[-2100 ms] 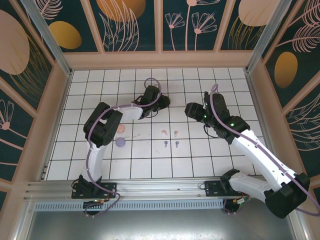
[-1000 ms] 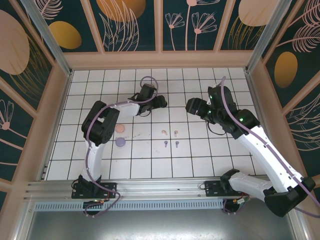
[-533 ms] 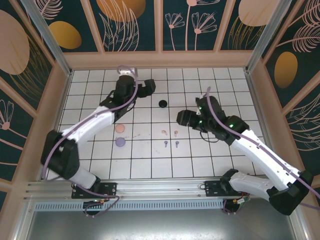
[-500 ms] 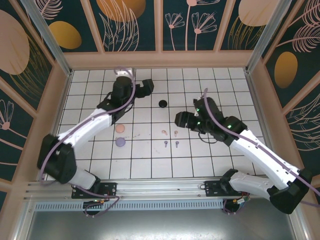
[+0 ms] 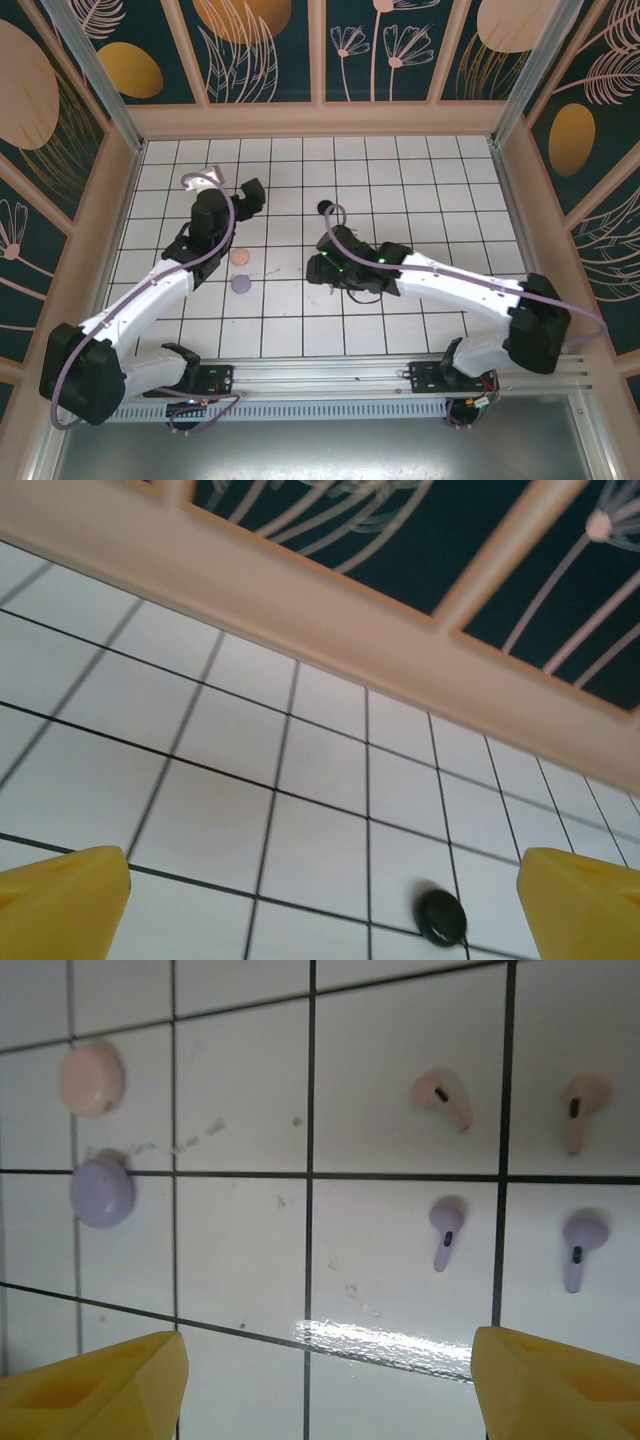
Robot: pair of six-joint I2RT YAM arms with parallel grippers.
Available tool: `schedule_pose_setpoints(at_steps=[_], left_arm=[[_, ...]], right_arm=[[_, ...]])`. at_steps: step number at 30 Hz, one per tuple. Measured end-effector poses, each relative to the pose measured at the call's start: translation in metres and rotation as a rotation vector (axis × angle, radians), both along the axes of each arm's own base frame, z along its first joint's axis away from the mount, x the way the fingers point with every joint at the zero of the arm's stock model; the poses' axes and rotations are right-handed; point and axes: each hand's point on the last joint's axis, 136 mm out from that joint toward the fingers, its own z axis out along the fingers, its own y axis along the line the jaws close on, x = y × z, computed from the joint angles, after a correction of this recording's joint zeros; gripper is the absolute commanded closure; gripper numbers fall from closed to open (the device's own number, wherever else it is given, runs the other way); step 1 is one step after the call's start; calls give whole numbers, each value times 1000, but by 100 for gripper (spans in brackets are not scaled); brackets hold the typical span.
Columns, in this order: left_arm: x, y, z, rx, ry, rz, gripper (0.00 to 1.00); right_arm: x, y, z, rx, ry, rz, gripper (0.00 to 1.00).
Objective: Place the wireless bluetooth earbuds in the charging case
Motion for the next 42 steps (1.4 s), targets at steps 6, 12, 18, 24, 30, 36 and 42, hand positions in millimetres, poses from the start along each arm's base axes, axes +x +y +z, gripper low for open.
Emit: schedule_pose_setpoints(at_steps=[6, 12, 18, 24, 30, 36, 42], left_arm=[[-4, 50, 8, -59, -35, 147, 1], [-2, 92, 10, -94, -45, 264, 1], [-2, 137, 4, -149, -37, 395, 1], [-8, 172, -7, -220, -11, 499, 1], [-14, 180, -16, -274, -3, 526, 1], [-15, 183, -21, -316, -3, 533, 1], [-16, 184, -27, -341, 2, 532, 1]], right_arm=[[8, 53, -23, -48, 44, 6, 26], [20, 119, -28, -50, 64, 18, 27], [27, 166, -44, -64, 102, 0, 27], [29, 186, -61, -93, 141, -27, 28], [33, 198, -72, -118, 160, -45, 28], [35, 202, -86, -148, 178, -59, 29], [34, 203, -98, -164, 190, -69, 30]])
